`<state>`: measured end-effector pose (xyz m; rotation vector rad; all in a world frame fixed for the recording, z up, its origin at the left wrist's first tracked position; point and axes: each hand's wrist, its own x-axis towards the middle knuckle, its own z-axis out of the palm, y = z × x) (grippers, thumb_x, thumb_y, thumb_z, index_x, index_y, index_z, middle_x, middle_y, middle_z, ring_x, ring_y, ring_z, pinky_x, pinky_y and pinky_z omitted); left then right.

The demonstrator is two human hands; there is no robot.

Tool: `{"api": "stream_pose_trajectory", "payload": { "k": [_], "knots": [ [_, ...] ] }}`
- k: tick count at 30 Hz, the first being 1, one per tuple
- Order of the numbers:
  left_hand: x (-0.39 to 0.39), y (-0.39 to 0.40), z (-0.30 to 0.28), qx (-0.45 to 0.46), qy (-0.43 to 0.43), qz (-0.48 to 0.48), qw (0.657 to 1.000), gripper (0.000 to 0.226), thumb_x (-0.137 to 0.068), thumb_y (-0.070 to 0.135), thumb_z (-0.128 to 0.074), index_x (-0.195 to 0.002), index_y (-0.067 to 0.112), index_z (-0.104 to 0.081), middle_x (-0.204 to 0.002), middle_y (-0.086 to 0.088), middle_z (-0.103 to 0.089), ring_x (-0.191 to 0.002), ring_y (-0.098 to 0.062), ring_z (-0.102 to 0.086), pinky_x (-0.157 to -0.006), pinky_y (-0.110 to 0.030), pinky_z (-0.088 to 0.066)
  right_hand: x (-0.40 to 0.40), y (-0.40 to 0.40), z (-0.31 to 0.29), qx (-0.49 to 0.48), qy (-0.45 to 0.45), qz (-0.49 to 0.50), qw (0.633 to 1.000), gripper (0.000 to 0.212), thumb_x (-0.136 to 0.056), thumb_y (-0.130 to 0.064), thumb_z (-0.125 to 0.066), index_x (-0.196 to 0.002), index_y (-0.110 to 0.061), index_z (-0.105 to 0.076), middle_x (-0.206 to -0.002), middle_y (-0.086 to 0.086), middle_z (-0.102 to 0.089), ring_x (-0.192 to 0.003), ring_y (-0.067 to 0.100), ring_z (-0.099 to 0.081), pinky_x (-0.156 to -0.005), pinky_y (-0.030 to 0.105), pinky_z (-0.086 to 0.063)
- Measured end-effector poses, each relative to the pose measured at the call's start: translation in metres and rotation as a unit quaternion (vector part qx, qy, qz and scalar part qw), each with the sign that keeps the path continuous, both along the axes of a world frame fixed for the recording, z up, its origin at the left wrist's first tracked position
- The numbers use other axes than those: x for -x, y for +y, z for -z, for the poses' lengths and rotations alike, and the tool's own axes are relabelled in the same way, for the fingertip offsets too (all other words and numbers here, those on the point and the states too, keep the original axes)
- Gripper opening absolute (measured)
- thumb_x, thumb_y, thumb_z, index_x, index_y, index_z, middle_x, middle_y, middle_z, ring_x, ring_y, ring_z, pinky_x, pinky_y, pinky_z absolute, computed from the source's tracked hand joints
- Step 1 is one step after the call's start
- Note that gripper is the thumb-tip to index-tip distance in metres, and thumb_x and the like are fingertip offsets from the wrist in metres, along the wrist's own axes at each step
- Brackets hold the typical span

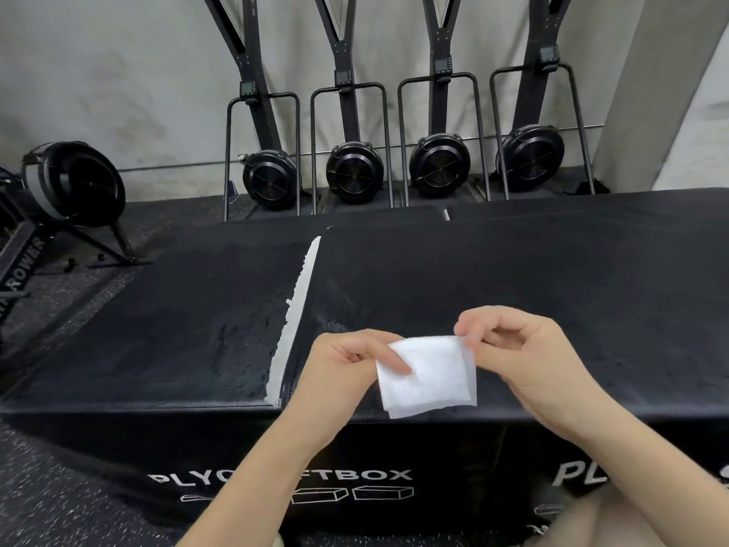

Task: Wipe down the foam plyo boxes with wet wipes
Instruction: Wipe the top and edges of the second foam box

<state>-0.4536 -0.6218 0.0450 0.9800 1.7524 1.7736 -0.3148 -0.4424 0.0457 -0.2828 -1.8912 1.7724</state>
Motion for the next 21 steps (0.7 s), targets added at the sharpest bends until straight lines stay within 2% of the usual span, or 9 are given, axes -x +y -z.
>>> {"api": "stream_pose_trajectory", "payload": {
  "k": [2,4,6,7,10,14,17,19,21],
  "knots": [
    [-0.003,0.0,-0.002,-0.009,0.023,0.003,1.0,0.053,-0.076,-0.028,-0.046,-0.058,0.012,-0.075,-0.099,-0.007,-0.076,-0.097,-0.022,-0.071,-0.076,-0.027,-0.056,0.0,-0.003,0.0,0.015,0.012,-0.006,1.0,0.031,-0.082,0.012,-0.064,-0.094,-0.015,-0.072,-0.105,0.003,-0.07,-0.101,0.02,-0.067,-0.085,0.033,-0.052],
    [-0.006,0.0,-0.003,-0.01,0.032,0.014,0.999,0.052,-0.078,-0.028,-0.046,-0.06,0.01,-0.076,-0.1,-0.005,-0.076,-0.097,-0.02,-0.07,-0.078,-0.025,-0.055,-0.002,-0.004,-0.001,0.108,0.007,-0.043,0.993,0.037,-0.078,-0.008,-0.06,-0.113,-0.016,-0.069,-0.118,0.006,-0.069,-0.112,0.024,-0.065,-0.093,0.043,-0.052],
    [-0.007,0.0,-0.005,0.004,0.049,0.031,0.998,0.051,-0.08,-0.027,-0.045,-0.064,0.009,-0.077,-0.102,-0.002,-0.075,-0.1,-0.017,-0.069,-0.082,-0.022,-0.053,-0.004,-0.007,-0.001,0.165,-0.028,-0.1,0.981,0.048,-0.077,-0.034,-0.063,-0.122,-0.017,-0.066,-0.123,0.01,-0.068,-0.114,0.03,-0.065,-0.096,0.05,-0.052],
    [-0.008,0.0,-0.006,0.015,0.067,0.044,0.997,0.052,-0.082,-0.026,-0.044,-0.066,0.009,-0.078,-0.103,0.0,-0.075,-0.102,-0.016,-0.069,-0.085,-0.021,-0.051,-0.004,-0.009,0.001,0.145,-0.057,-0.112,0.981,0.05,-0.078,-0.042,-0.067,-0.123,-0.02,-0.066,-0.121,0.011,-0.069,-0.112,0.03,-0.066,-0.095,0.051,-0.053],
    [-0.008,0.003,-0.002,0.052,0.105,0.079,0.99,0.049,-0.087,-0.021,-0.046,-0.075,0.011,-0.081,-0.11,0.006,-0.074,-0.109,-0.014,-0.067,-0.096,-0.022,-0.05,-0.007,-0.015,0.007,0.01,-0.111,-0.069,0.991,0.028,-0.084,-0.026,-0.08,-0.11,-0.023,-0.073,-0.107,0.006,-0.073,-0.102,0.027,-0.07,-0.089,0.046,-0.058],
    [-0.003,0.015,0.017,0.086,0.013,0.1,0.991,0.031,-0.093,-0.003,-0.053,-0.09,0.012,-0.08,-0.113,0.004,-0.074,-0.107,-0.019,-0.068,-0.095,-0.035,-0.053,-0.015,-0.004,0.019,0.038,-0.118,0.0,0.992,0.021,-0.081,-0.012,-0.08,-0.1,-0.021,-0.075,-0.098,0.007,-0.075,-0.092,0.026,-0.073,-0.071,0.035,-0.058],
    [-0.007,0.032,0.032,0.14,-0.057,0.154,0.976,0.021,-0.095,0.018,-0.056,-0.104,0.021,-0.075,-0.102,0.001,-0.073,-0.09,-0.015,-0.066,-0.082,-0.032,-0.048,-0.011,0.009,0.034,0.022,-0.156,0.033,0.987,0.021,-0.081,-0.015,-0.081,-0.098,-0.025,-0.074,-0.095,0.001,-0.075,-0.087,0.018,-0.072,-0.071,0.031,-0.057],
    [-0.005,0.048,0.042,0.182,0.032,0.13,0.974,0.017,-0.094,0.022,-0.063,-0.104,0.032,-0.073,-0.079,0.012,-0.067,-0.073,-0.007,-0.059,-0.073,-0.024,-0.046,-0.003,0.024,0.047,-0.053,-0.203,0.077,0.975,0.021,-0.08,-0.023,-0.082,-0.097,-0.031,-0.072,-0.089,-0.008,-0.071,-0.078,0.006,-0.065,-0.068,0.022,-0.049],
    [-0.002,0.064,0.05,0.214,0.123,0.08,0.966,0.02,-0.09,0.02,-0.067,-0.101,0.036,-0.072,-0.058,0.019,-0.054,-0.057,-0.005,-0.047,-0.064,-0.019,-0.043,0.002,0.038,0.059,-0.15,-0.246,0.123,0.95,0.026,-0.08,-0.03,-0.081,-0.102,-0.037,-0.069,-0.092,-0.016,-0.065,-0.08,-0.002,-0.057,-0.068,0.011,-0.039]
  ]
}}
